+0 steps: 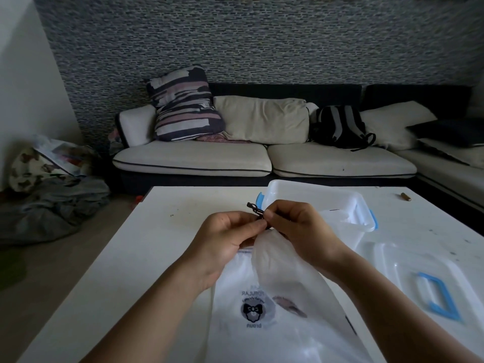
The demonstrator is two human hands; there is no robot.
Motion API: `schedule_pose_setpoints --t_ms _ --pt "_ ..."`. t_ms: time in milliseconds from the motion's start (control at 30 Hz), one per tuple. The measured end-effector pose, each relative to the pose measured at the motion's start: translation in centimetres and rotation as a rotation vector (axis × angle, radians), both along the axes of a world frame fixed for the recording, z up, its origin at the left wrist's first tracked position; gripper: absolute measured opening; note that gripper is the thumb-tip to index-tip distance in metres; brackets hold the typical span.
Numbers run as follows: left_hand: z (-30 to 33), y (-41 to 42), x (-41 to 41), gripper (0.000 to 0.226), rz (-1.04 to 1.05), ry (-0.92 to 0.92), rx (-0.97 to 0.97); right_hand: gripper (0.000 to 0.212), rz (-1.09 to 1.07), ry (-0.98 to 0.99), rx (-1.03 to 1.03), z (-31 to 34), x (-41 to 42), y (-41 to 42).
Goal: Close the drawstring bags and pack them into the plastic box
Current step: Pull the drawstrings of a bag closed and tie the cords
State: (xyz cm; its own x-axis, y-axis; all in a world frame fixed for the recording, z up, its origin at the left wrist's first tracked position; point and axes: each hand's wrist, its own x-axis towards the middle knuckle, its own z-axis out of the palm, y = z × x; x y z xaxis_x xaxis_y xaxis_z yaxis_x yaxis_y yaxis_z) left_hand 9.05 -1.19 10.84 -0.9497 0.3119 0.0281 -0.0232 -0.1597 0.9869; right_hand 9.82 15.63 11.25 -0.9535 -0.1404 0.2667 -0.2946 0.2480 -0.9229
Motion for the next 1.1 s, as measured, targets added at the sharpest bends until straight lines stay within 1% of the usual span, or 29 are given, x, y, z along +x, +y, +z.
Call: schedule_pose_setpoints --t_ms 67,133,233,333,367,433,500,567,633,733,800,833,900,933,967,1033,1100 --pt "0.1 -0.4 -0.2 0.013 0.048 0.06 -0.055 0.028 -0.013 0.021 0.046 0.0 0.0 0.2" --pt "0.2 -0.6 -0.1 0.01 0.103 0.13 -0.145 0.028 -0.031 0.075 0.148 0.1 0.0 0.2" --pt "0.5 -0.8 0.2 0.016 0.149 0.213 -0.253 0.032 -0.059 0.114 0.238 0.0 0.0 0.1" --pt "0.7 -1.5 -0.1 0.022 0.171 0.283 -0.388 0.028 -0.054 0.089 0.229 -0.2 -0.1 0.2" --pt "0.8 -1.7 -0.2 0.021 0.189 0.334 -0.45 0.028 -0.044 0.076 0.222 -0.3 -0.2 0.1" --pt "0.6 -1.8 -0.2 0.016 0.232 0.489 -0.577 0.029 -0.02 0.042 0.208 -0.5 -0.2 -0.2" --pt "0.1 -1.6 -0.1 0.01 0.257 0.63 -0.666 0.031 0.003 0.002 0.175 -0.6 -0.1 -0.5" --pt "-0.3 -1.5 0.0 0.007 0.254 0.708 -0.734 0.034 0.009 -0.036 0.135 -0.6 0.0 -0.5" --pt "-0.4 -1.7 -0.3 0.009 0.237 0.701 -0.736 0.036 0.003 -0.059 0.107 -0.4 0.1 -0.5" --pt "-0.3 -2.2 -0.4 0.007 0.203 0.54 -0.657 0.034 -0.015 -0.075 0.099 -0.4 0.1 -0.3" --pt "-0.4 -2.3 -0.4 0.022 0.243 0.482 -0.584 0.032 -0.018 -0.091 0.084 -0.5 0.0 -0.2" --pt "-0.4 -2.2 -0.3 0.028 0.305 0.528 -0.563 0.031 -0.018 -0.095 0.077 -0.5 0.0 -0.2" --pt "-0.3 -2.0 0.0 0.035 0.44 0.774 -0.566 0.029 -0.004 -0.094 0.066 -0.7 -0.1 -0.1" --pt "-0.3 -1.6 0.2 0.035 0.462 0.899 -0.588 0.03 0.005 -0.089 0.052 -0.7 -0.1 -0.2" --pt "-0.3 -1.2 0.5 0.035 0.454 0.978 -0.613 0.031 0.011 -0.084 0.039 -0.7 0.0 -0.2" --pt "-0.4 -0.4 0.9 0.034 0.415 1.016 -0.628 0.029 0.014 -0.068 0.025 -0.6 0.0 -0.3" --pt "-0.5 0.0 0.9 0.03 0.373 0.962 -0.589 0.025 0.027 -0.049 0.03 -0.5 0.0 -0.3"
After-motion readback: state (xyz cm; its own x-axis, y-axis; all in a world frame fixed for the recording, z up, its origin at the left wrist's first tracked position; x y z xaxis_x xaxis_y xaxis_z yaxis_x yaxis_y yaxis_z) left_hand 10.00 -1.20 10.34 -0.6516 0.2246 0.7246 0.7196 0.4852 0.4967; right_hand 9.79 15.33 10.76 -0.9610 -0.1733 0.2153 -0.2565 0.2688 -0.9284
